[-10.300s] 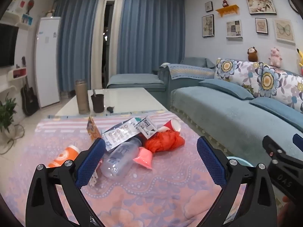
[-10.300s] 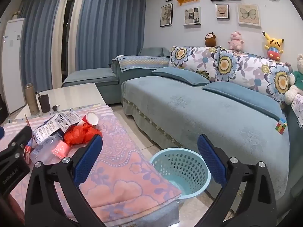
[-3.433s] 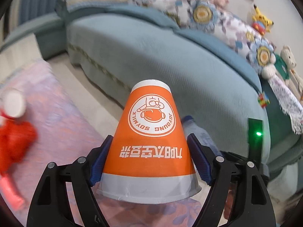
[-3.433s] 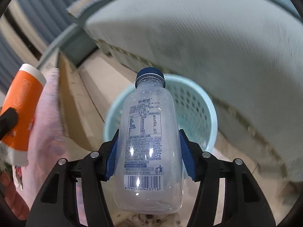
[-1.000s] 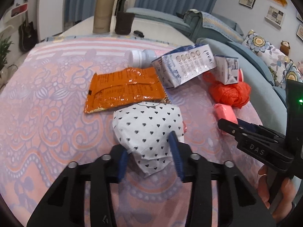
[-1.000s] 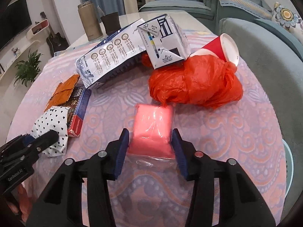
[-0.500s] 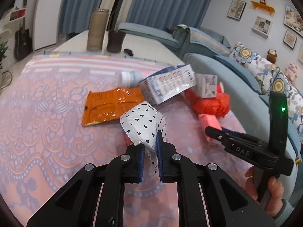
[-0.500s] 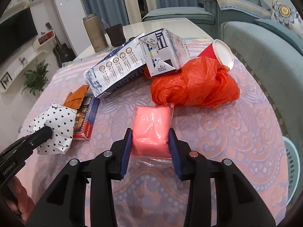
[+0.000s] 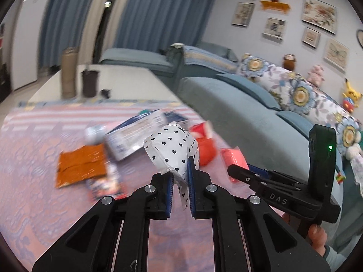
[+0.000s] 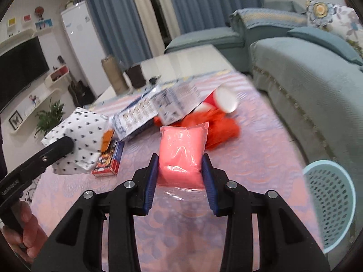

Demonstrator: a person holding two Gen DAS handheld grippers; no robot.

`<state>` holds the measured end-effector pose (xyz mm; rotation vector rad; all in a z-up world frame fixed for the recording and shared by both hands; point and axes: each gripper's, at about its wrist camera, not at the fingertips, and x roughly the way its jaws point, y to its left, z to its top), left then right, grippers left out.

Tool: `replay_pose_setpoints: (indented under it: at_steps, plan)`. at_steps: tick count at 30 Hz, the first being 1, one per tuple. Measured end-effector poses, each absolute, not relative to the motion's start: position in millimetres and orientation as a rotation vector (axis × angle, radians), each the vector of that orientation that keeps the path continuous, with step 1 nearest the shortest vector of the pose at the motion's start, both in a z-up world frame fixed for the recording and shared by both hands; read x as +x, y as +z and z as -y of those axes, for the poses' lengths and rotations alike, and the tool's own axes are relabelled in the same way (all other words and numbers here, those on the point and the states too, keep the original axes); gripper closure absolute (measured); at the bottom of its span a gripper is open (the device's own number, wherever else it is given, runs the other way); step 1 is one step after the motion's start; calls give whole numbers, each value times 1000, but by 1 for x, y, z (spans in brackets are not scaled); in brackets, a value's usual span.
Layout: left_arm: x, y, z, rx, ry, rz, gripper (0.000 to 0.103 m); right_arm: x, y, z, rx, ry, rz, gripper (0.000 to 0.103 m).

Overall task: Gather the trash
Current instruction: 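Carry the bag and pink packet over the wastebasket and open both tools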

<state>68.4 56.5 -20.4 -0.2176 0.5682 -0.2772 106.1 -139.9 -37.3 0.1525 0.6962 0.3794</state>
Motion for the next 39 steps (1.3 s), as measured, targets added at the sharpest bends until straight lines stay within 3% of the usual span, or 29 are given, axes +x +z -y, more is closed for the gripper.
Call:
replay_pose_setpoints:
  at_steps: [10, 21, 39]
  plan:
    - [86, 12, 37, -139, -465, -510, 93, 78, 3, 238, 155, 183, -579, 68]
    - [108, 16, 130, -7, -618, -523, 93, 61, -24, 338, 226, -20, -599, 68]
    - [169, -110, 265, 112, -849, -933, 93, 64, -162, 447, 510, -197, -840, 68]
